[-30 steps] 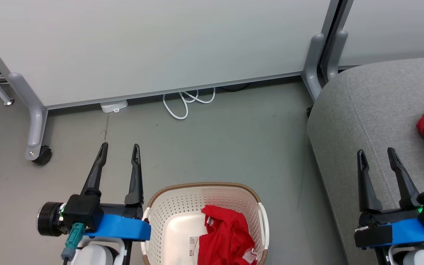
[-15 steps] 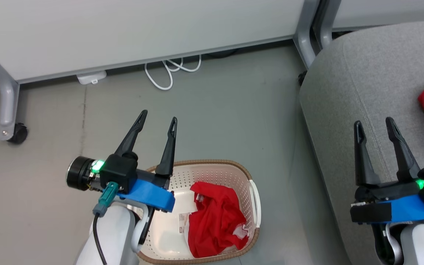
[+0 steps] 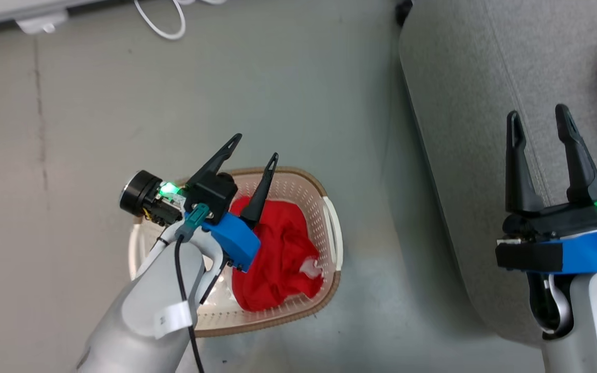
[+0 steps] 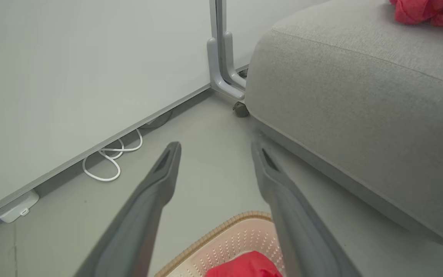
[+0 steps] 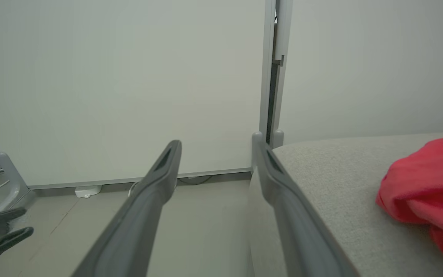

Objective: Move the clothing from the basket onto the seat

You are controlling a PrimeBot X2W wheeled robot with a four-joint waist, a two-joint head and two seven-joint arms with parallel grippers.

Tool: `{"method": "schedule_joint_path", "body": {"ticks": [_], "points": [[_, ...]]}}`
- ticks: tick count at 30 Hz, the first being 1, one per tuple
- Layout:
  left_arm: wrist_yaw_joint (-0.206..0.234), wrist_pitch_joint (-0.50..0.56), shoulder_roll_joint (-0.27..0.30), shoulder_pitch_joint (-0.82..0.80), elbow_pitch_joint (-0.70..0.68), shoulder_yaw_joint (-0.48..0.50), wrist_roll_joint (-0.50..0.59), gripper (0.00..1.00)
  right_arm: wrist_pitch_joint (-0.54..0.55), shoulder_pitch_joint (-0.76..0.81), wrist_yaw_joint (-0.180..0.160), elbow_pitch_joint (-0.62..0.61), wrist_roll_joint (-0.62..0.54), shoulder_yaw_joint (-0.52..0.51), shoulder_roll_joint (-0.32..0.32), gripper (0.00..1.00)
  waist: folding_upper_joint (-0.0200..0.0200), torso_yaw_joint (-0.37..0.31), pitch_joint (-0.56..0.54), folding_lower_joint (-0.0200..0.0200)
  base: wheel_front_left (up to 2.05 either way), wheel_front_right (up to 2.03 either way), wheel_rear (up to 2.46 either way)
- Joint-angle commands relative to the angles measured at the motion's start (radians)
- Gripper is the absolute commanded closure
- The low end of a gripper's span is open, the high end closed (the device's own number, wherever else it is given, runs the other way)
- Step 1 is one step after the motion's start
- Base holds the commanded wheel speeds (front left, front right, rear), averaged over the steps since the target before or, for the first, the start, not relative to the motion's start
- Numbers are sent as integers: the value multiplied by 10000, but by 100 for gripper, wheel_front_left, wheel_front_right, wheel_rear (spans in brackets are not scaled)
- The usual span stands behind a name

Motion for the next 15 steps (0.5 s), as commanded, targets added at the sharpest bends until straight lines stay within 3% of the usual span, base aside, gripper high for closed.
{"method": "schedule_joint_path", "body": {"ticks": [1, 15], "points": [[-7, -28, 84, -430, 383, -287, -146, 0, -38, -265, 1, -68, 55, 22, -16, 0, 0, -342, 677, -3, 0, 0, 0], [-9, -27, -19, -2325, 3584, -2856, -1445, 0, -36, -1124, 1, -397, 109, 40, -23, 0, 0, -731, 2641, -3, 0, 0, 0]]}}
